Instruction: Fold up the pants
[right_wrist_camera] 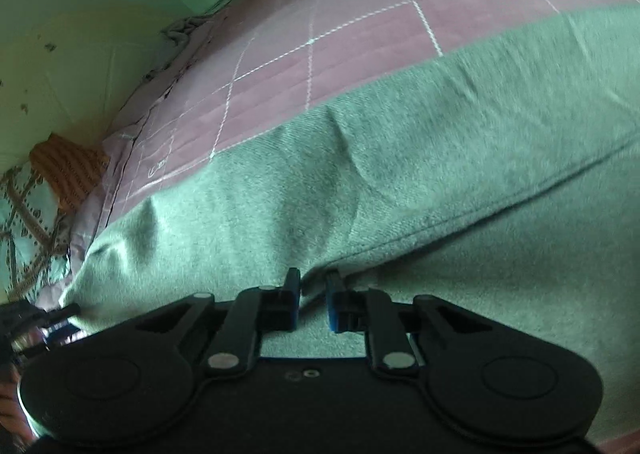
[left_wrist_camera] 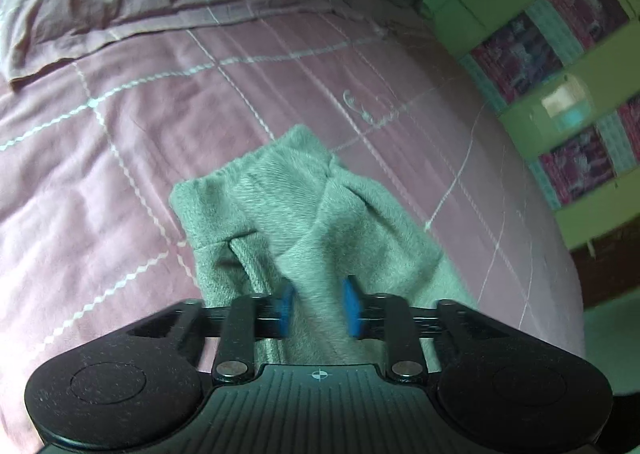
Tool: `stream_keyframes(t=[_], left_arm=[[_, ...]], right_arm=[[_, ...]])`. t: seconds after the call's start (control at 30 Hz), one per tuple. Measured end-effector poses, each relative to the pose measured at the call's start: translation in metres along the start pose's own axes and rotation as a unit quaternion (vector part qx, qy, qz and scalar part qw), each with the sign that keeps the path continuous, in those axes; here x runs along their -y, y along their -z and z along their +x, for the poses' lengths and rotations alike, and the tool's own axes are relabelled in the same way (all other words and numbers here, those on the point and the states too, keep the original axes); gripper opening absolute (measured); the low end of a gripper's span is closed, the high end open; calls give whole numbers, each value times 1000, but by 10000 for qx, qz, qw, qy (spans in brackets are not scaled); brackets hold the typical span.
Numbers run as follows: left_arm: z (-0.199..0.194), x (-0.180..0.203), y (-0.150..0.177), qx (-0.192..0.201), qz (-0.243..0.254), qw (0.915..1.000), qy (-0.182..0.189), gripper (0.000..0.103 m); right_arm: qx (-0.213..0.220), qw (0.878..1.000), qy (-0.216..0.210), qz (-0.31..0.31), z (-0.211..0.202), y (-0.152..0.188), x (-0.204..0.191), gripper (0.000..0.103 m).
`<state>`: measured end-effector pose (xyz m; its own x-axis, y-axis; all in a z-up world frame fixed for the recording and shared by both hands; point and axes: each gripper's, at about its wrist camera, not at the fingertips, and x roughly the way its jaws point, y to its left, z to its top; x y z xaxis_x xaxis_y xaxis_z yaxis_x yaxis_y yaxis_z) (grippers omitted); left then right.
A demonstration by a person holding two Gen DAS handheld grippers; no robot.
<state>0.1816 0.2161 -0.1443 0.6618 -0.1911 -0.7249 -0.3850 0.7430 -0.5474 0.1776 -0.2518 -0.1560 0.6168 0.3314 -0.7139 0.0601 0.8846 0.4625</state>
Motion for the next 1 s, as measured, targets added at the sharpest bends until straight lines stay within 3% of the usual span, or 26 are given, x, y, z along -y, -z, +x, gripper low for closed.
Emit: stream_keyframes(t=[0.1, 0.13, 0.2, 0.23, 0.27, 0.33, 0.4, 0.53, 0.63, 0.73, 0.83, 0.9, 0.93, 0.97, 1.0], left_arm=[[16, -5, -1, -101, -138, 9999, -19, 31], [23, -6, -1, -130, -161, 9997, -106, 31], [32, -11, 0, -98, -291, 9994, -165, 31], [35, -12, 0, -73, -326, 9992, -206, 29], [35, -13, -1, -28, -352, 9991, -249, 18], [30, -11, -5, -15, -275, 9994, -200, 14], [18, -5, -13, 9, -24, 10000, -58, 13], [-3, -12, -33, 45, 214, 9997, 48, 13], [8, -30, -28, -191, 385, 9988, -243, 13], [27, -43, -9, -303, 497, 9973, -442, 13], [26, -40, -4, -186, 390, 9979, -478, 13], [17, -35, -4, -140, 402, 9979, -494, 14], [11, -32, -3, -144, 409, 9977, -527, 15], [4, -30, 0, -138, 397, 9975, -573, 20], [-3, -27, 3, -113, 431, 9974, -558, 22]], right_arm=[[-84, 10000, -31, 19, 5, -4, 2, 17], [-138, 9998, -95, 110, 7, -5, 4, 27], [-223, 9991, -158, 331, 14, -6, 5, 29], [-262, 9989, -138, 352, 17, -7, 7, 27], [-250, 9989, -113, 384, 19, -7, 8, 17], [-219, 9988, -20, 433, 22, -8, 11, 8], [-58, 9992, -109, 376, 9, -6, 4, 7], [329, 9980, -409, -357, -38, -2, -33, 7], [135, 9958, -651, -628, -52, 13, -44, 6], [-165, 9928, -228, -1161, -34, 44, -48, 6], [-527, 9929, 82, -1064, -10, 58, -38, 6], [-606, 9935, 61, -961, -8, 59, -35, 10], [-606, 9940, -30, -915, -11, 57, -36, 15], [-610, 9937, -78, -936, -14, 58, -39, 28], [-627, 9934, -72, -962, -15, 57, -39, 32]])
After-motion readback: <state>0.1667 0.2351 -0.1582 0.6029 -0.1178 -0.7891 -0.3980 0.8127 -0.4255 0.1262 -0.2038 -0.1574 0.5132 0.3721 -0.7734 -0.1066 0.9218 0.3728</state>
